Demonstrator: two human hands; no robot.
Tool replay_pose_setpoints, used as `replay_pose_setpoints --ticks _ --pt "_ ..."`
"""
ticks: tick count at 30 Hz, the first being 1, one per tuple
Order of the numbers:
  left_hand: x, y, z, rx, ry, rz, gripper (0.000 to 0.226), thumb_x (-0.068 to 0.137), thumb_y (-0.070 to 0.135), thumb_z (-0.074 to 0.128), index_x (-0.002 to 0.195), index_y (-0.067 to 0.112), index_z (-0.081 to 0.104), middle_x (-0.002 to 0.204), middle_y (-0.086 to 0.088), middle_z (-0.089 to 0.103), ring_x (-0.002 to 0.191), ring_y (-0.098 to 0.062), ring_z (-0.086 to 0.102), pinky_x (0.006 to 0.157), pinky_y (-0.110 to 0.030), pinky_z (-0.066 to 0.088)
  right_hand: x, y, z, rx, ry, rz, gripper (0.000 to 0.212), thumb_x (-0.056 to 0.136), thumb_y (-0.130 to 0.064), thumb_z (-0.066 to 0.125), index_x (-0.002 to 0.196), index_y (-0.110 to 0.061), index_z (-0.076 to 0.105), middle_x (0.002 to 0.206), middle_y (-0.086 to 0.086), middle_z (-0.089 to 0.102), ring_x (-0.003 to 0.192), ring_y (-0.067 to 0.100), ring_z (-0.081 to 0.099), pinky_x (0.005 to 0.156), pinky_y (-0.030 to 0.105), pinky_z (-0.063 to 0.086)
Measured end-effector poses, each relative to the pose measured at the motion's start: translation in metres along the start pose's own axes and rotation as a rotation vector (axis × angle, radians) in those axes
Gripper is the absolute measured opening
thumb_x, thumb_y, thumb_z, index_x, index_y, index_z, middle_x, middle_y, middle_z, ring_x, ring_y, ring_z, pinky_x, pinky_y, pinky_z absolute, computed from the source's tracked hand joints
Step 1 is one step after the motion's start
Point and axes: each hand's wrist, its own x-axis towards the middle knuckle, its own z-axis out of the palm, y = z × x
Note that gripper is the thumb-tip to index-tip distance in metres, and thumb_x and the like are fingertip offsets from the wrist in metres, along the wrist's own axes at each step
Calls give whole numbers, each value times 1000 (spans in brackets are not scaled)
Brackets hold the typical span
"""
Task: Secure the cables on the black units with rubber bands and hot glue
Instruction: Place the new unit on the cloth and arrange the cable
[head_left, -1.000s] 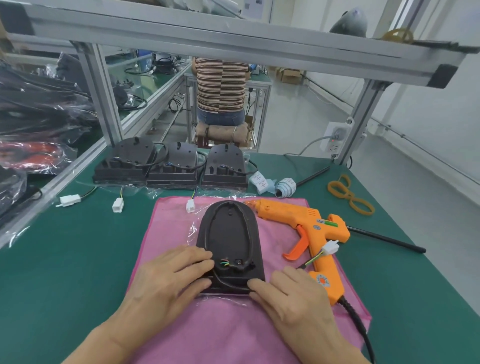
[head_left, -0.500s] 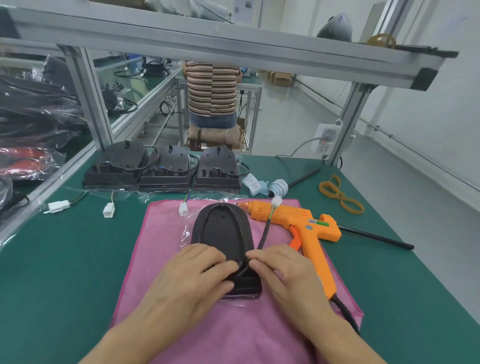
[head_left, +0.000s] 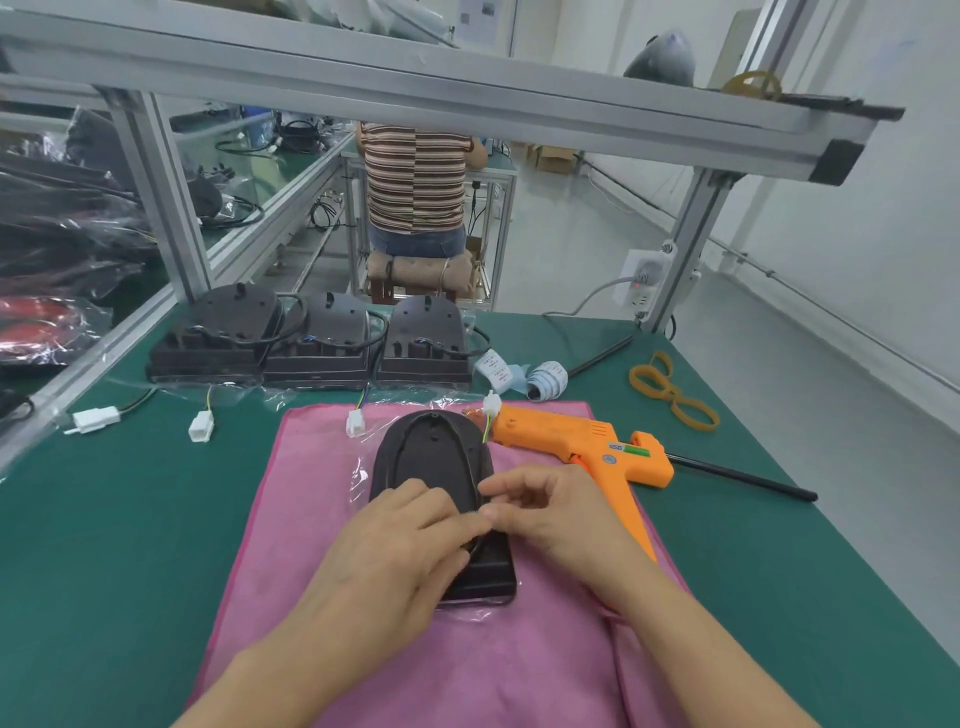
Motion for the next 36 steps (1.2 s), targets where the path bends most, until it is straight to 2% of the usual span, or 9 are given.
replay_pose_setpoints --ticks 6,12,16,21,26,29,31,33,36 --pt "5 4 1 12 -13 5 15 74 11 67 82 20 76 77 9 61 65 -15 55 55 -16 34 20 -6 -10 -84 -141 111 13 73 -10 82 76 -21 76 64 -6 65 62 4 54 64 18 43" --pt "-4 5 6 92 6 38 30 80 17 49 86 18 78 80 6 66 70 -17 61 60 -21 46 27 -6 -12 -122 -217 146 7 75 -16 81 71 -19 76 70 10 56 67 19 42 65 28 33" --pt "2 6 4 66 -71 -9 28 78 33 50 79 25 77 76 12 63 69 -11 57 68 -18 41 31 -8 -16 -146 -267 147 13 76 -17 81 67 -24 75 56 -8 57 57 6 42 58 22 33" --pt "43 -13 1 -257 5 -268 33 90 39 51 114 26 69 117 19 60 111 -3 52 99 -27 38 35 -14 -21 -114 -363 161 15 81 -7 75 75 -20 72 58 -15 63 57 -5 51 59 9 39" --pt "82 -28 34 31 -263 -241 37 105 33 27 131 33 54 142 17 46 140 -3 23 117 -33 7 39 -20 -45 -179 -487 216 18 86 -2 66 85 -18 74 75 -6 68 69 3 57 67 17 47" --pt "81 -32 46 122 -322 -211 35 103 36 27 118 34 58 131 16 52 137 -3 22 117 -31 5 72 -21 -66 -356 -118 163 18 84 -7 64 78 -18 77 74 -1 68 68 11 58 65 25 47" --pt "80 -34 47 125 -329 -199 33 101 40 33 124 34 55 133 12 50 136 -5 24 117 -31 7 106 -19 -71 -560 174 79 19 88 -10 60 95 -16 76 96 -1 72 89 15 64 80 27 49" --pt "81 -36 45 79 -325 -194 37 99 46 36 129 36 54 137 14 49 137 -4 27 116 -29 8 140 -13 -66 -745 200 94 31 93 -15 55 122 -17 66 125 5 63 114 22 58 94 32 44" --pt "94 -38 37 -202 -207 -223 30 96 40 49 121 32 64 125 18 61 118 -3 50 106 -26 30 176 1 -54 -917 121 181 43 93 -17 55 136 -21 53 135 13 49 120 30 52 97 37 43"
